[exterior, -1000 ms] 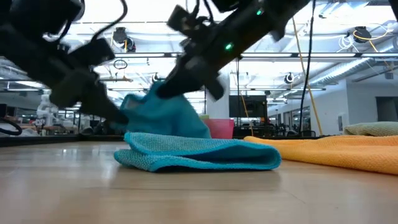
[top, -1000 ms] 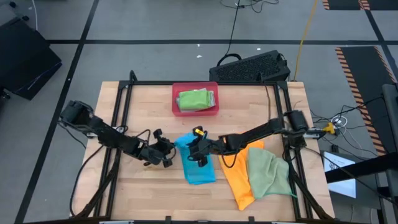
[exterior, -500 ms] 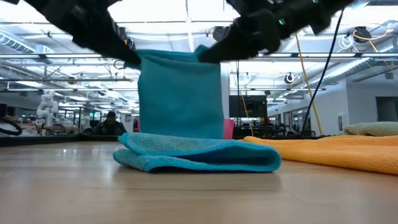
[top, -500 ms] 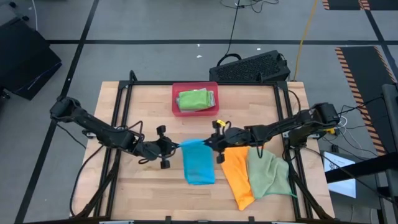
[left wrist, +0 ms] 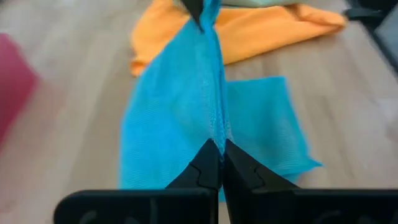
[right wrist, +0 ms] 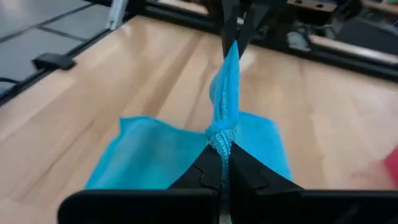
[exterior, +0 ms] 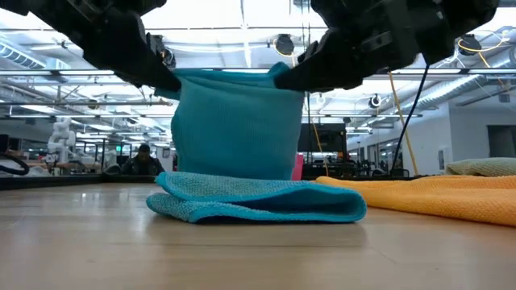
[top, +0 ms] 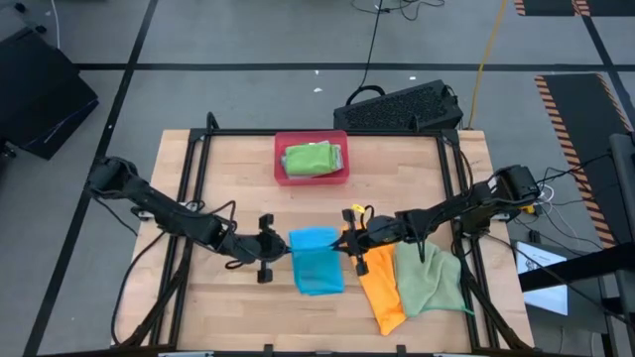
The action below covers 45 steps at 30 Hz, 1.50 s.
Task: Fold microfiber towels
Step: Fold the blue towel
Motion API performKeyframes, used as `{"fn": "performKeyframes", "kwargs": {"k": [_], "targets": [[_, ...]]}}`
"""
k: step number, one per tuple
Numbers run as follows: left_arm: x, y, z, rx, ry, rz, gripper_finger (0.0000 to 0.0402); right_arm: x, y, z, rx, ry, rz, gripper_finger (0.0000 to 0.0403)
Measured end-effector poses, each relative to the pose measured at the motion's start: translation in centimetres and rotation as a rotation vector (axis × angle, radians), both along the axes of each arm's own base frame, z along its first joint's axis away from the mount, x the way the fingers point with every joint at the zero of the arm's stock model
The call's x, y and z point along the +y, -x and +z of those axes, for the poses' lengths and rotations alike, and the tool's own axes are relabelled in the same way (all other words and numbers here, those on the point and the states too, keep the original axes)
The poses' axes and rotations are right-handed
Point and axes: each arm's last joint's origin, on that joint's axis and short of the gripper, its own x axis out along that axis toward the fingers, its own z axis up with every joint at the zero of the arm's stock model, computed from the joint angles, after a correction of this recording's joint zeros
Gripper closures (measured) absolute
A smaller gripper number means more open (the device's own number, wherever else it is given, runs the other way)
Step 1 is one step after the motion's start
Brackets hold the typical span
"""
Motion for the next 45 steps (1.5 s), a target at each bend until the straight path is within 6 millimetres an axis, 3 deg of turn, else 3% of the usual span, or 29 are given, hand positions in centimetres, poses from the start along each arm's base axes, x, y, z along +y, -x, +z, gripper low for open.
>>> {"fn": "performKeyframes", "kwargs": {"k": [19,25,28,33,38,41,45], "targets": [[-4.2,-1.3,-4.0,0.010,0.126,-0.119,0.0394,4.5,0.2,-3.5,0.095,-0.150,0.074,0.0398],[-4.6,-1.7,-5.1,0.032,0.189,-0.083,0.0388,4.8,0.2,-5.0,0.145,-0.178,0.068,0.0375],[-4.8,-1.8,-5.0,0.026,0.265,-0.084,0.0357,5.1,0.3,-5.3,0.178,-0.221,0.100,0.0347],[-5.2,-2.0,-4.4,-0.022,0.352,-0.069,0.0259,5.2,0.6,-5.3,0.207,-0.219,0.099,0.0289],[-4.8,-1.8,-3.4,-0.049,0.270,-0.114,0.0167,4.4,1.4,-4.5,0.311,-0.194,0.116,0.0250],[-3.3,-1.5,-2.0,-0.084,0.176,-0.006,0.0138,3.4,2.4,-3.4,0.390,-0.172,0.089,0.0239],[0.1,-1.4,-1.7,-0.056,0.043,0.252,0.0130,1.2,1.9,-2.2,0.310,-0.142,-0.135,0.0236]]}}
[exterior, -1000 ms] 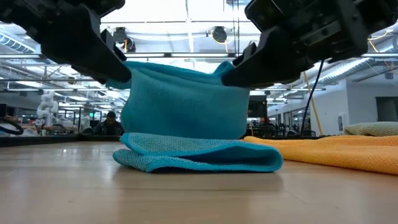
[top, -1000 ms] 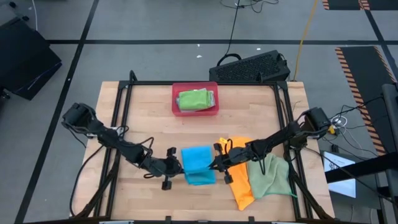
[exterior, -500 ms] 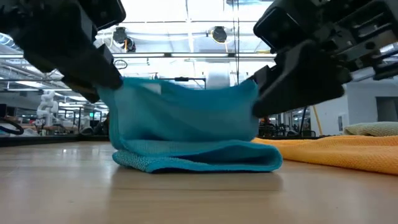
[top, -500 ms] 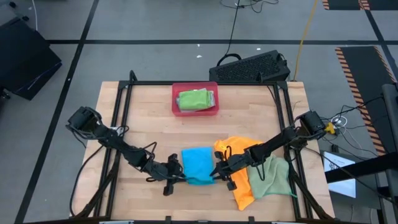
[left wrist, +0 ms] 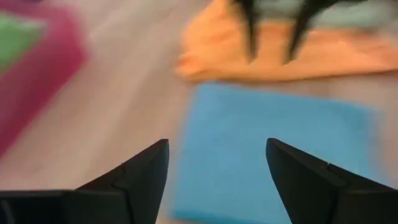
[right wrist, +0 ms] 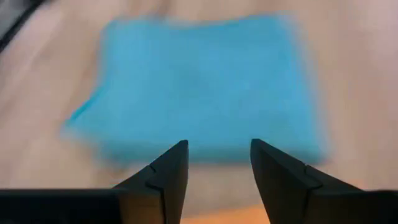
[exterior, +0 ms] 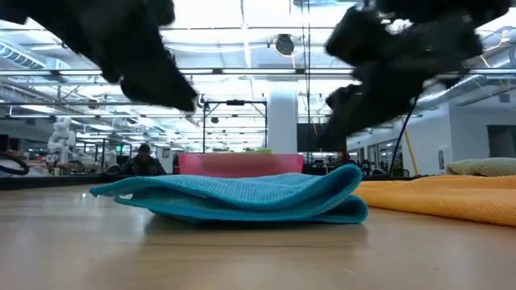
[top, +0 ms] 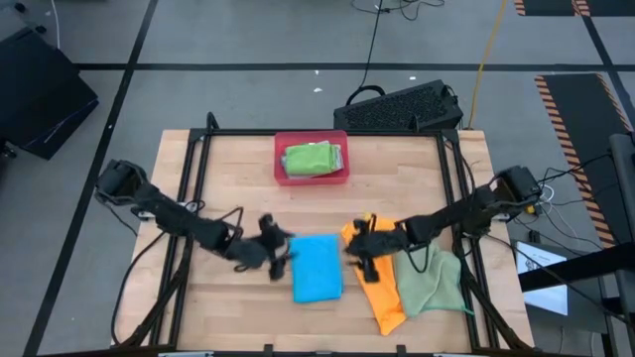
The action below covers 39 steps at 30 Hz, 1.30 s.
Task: Fold microfiber towels
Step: Fold the blue towel
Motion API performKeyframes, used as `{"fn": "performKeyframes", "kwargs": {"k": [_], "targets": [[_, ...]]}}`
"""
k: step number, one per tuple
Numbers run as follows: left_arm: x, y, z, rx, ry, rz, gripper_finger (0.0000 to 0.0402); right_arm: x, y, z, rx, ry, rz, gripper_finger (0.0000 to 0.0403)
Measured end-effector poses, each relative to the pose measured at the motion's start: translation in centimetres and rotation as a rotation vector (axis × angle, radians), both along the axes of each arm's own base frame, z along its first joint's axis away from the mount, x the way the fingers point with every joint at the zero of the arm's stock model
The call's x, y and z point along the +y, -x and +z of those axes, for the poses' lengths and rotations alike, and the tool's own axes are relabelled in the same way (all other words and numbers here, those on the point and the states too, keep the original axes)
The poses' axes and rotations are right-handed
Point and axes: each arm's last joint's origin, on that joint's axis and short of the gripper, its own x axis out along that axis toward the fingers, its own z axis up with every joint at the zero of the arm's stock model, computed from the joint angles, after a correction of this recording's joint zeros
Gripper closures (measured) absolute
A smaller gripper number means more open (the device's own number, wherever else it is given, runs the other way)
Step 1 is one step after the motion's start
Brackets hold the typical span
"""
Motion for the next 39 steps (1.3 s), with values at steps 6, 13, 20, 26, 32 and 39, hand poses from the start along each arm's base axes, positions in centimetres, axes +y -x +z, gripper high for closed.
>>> {"fn": "performKeyframes", "kwargs": {"k": [6,13,20,26,32,39], "targets": [[4.0,-1.3,-2.0,0.157,0.064,0.032,0.0148,-3.7,-2.1,-0.5,-0.084,-0.139,-0.168,0.0236],[6.2,-2.3,-4.7,0.286,0.137,-0.020,0.0164,-5.7,-3.0,-2.4,-0.053,-0.222,-0.250,0.0233],[7.3,-3.3,-6.5,0.292,0.224,-0.083,0.0162,-6.3,-3.5,-5.1,0.007,-0.296,-0.259,0.0176],[7.0,-3.3,-6.9,0.315,0.192,-0.097,0.0213,-6.0,-3.8,-6.0,0.007,-0.326,-0.210,0.0180],[5.5,-2.9,-5.9,0.302,0.104,-0.209,0.0356,-6.1,-3.8,-5.8,-0.014,-0.260,-0.162,0.0298],[4.3,-2.0,-2.5,0.185,-0.016,-0.183,0.0384,-6.1,-3.6,-2.8,-0.123,-0.150,-0.088,0.0385]]}}
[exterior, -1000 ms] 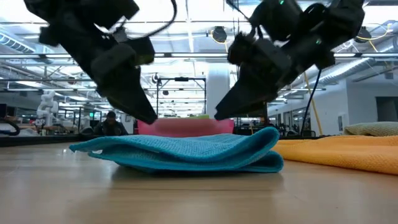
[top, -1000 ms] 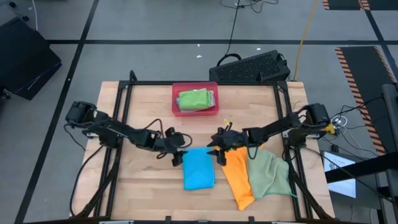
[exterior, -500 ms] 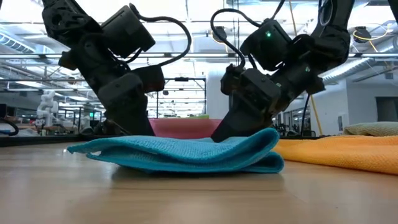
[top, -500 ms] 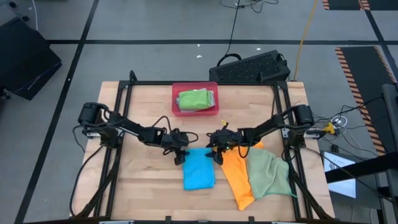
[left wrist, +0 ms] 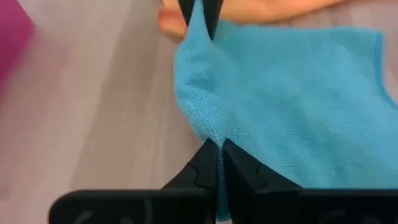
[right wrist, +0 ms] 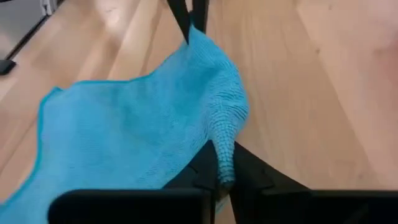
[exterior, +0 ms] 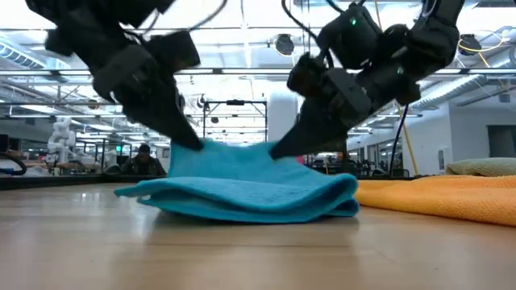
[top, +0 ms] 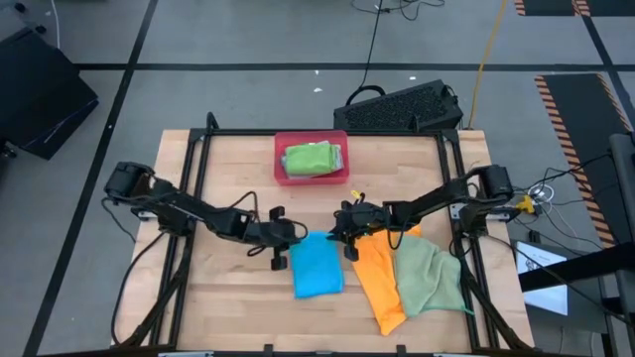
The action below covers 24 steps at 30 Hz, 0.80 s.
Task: Fold microfiber towels
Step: Fold the blue towel
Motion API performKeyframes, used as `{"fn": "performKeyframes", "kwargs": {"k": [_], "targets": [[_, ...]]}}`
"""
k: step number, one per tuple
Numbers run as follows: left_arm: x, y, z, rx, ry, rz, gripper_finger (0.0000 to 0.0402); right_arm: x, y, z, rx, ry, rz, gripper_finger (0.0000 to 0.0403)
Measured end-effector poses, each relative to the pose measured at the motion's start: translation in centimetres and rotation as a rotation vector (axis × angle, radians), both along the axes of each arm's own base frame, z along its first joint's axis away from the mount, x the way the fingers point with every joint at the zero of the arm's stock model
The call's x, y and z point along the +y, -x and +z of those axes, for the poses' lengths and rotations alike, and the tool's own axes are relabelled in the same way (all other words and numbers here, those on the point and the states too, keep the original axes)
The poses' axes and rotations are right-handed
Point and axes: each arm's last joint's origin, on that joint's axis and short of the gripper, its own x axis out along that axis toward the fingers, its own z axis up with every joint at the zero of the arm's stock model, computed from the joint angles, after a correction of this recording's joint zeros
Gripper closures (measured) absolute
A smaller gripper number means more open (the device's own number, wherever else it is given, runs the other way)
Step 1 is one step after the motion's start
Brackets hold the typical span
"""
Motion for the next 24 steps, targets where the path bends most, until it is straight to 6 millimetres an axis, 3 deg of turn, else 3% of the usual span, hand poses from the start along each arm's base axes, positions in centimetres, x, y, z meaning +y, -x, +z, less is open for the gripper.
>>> {"fn": "performKeyframes", "kwargs": {"k": [7,15,21,24], "targets": [[-2.5,0.9,2.1,-0.122,-0.120,-0.067,0.0394,1.2,0.6,2.3,-0.068,0.194,0.022,0.0393],[-6.4,2.1,2.2,-0.181,-0.124,-0.148,0.0396,6.0,1.6,2.5,-0.103,0.460,0.056,0.0393],[-8.7,2.3,2.7,-0.287,-0.042,-0.196,0.0389,9.4,2.5,3.0,-0.176,0.518,0.122,0.0395],[-9.6,2.0,2.0,-0.304,-0.020,-0.217,0.0390,10.6,3.0,3.1,-0.190,0.560,0.111,0.0394]]}}
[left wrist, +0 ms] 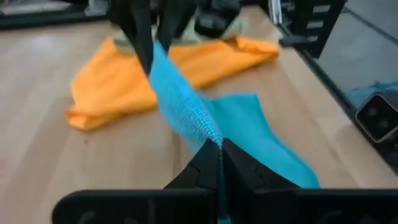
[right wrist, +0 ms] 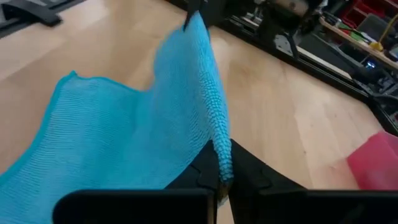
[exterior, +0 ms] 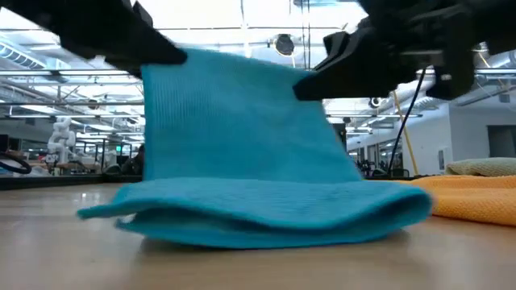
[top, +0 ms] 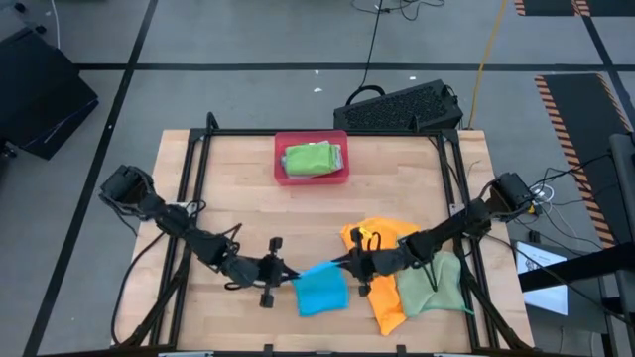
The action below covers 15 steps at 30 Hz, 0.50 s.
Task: Fold microfiber towels
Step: Fold the blue towel
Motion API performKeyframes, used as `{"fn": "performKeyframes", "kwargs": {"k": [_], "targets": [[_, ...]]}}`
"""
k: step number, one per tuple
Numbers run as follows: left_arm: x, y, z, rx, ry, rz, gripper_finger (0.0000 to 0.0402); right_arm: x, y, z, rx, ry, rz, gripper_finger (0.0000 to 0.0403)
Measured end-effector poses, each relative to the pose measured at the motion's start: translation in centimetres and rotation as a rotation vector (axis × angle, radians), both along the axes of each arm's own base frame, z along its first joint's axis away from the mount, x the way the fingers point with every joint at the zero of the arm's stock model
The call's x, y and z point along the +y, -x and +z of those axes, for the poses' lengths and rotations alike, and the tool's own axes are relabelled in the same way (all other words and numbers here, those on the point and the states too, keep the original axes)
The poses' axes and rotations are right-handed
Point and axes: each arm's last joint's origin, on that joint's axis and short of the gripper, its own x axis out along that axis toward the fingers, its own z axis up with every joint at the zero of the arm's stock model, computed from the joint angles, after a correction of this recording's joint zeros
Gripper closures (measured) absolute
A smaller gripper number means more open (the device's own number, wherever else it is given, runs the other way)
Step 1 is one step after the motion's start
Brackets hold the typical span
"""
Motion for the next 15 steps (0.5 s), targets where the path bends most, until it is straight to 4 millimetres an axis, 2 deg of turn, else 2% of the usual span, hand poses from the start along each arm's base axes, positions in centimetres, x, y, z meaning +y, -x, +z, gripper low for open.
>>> {"fn": "performKeyframes", "kwargs": {"k": [4,8,11,15], "targets": [[-0.5,-0.4,-1.6,0.031,-0.033,0.021,0.0397,0.6,0.3,-0.2,-0.006,0.030,-0.035,0.0394],[-0.1,-0.7,-1.9,0.029,-0.104,0.050,0.0394,-0.1,0.0,-0.1,-0.020,0.076,-0.091,0.0394],[1.2,-0.9,-1.5,0.047,-0.175,0.077,0.0397,-1.6,-0.7,0.2,-0.046,0.125,-0.115,0.0394],[3.8,-0.9,-0.8,0.111,-0.274,0.134,0.0395,-4.8,-1.9,0.5,-0.059,0.177,-0.154,0.0394]]}}
